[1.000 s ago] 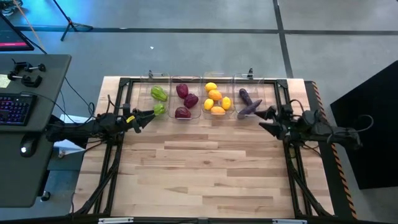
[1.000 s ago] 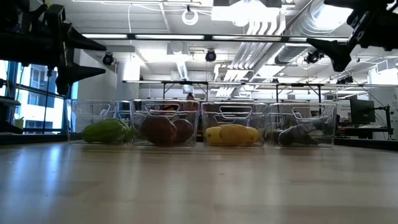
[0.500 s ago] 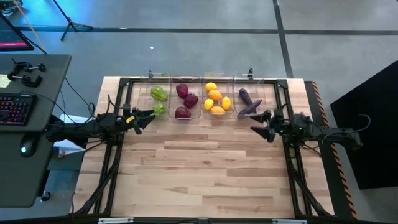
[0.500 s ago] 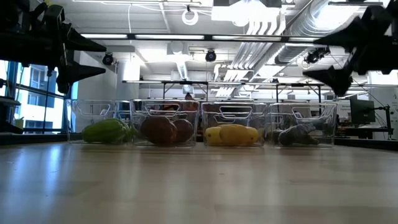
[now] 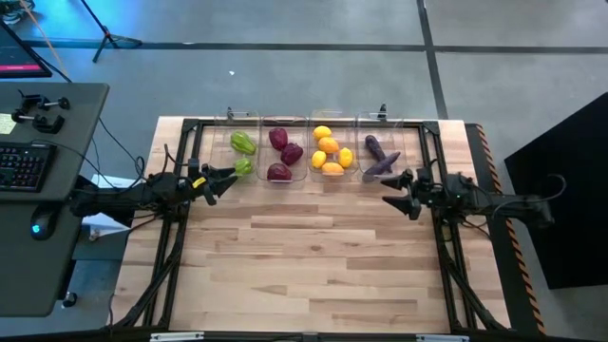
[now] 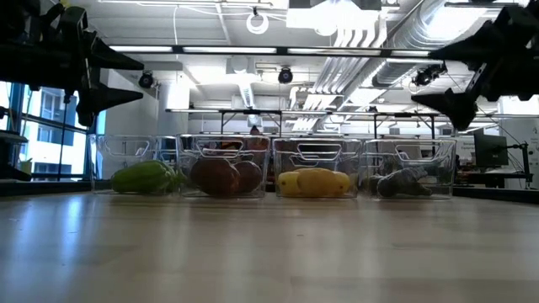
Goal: Sort produce into baskets
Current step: Return to Home Position
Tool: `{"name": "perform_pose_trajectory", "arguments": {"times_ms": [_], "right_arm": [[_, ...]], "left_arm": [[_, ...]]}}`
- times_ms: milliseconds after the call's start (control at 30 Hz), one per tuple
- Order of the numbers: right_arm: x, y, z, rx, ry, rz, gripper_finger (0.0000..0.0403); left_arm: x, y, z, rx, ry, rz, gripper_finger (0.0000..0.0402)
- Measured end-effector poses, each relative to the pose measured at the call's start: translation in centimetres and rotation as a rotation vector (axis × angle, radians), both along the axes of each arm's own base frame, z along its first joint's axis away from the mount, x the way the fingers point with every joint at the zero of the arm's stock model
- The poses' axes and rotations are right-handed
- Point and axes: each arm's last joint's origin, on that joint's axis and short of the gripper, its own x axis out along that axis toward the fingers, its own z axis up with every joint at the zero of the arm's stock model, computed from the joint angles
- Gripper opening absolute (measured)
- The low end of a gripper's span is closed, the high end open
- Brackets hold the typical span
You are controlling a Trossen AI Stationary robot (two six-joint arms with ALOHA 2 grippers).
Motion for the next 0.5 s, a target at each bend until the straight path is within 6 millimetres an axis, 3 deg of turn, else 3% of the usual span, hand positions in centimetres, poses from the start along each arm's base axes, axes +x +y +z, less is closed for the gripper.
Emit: {"name": "perform_pose_trajectory", "arguments": {"times_ms": [500], "right_arm": [[-0.03, 0.03, 0.06, -0.002, -0.011, 0.008, 0.0369]], "left_arm": [[-0.12, 0.00, 0.16, -0.001, -0.017, 0.000, 0.0252]]}}
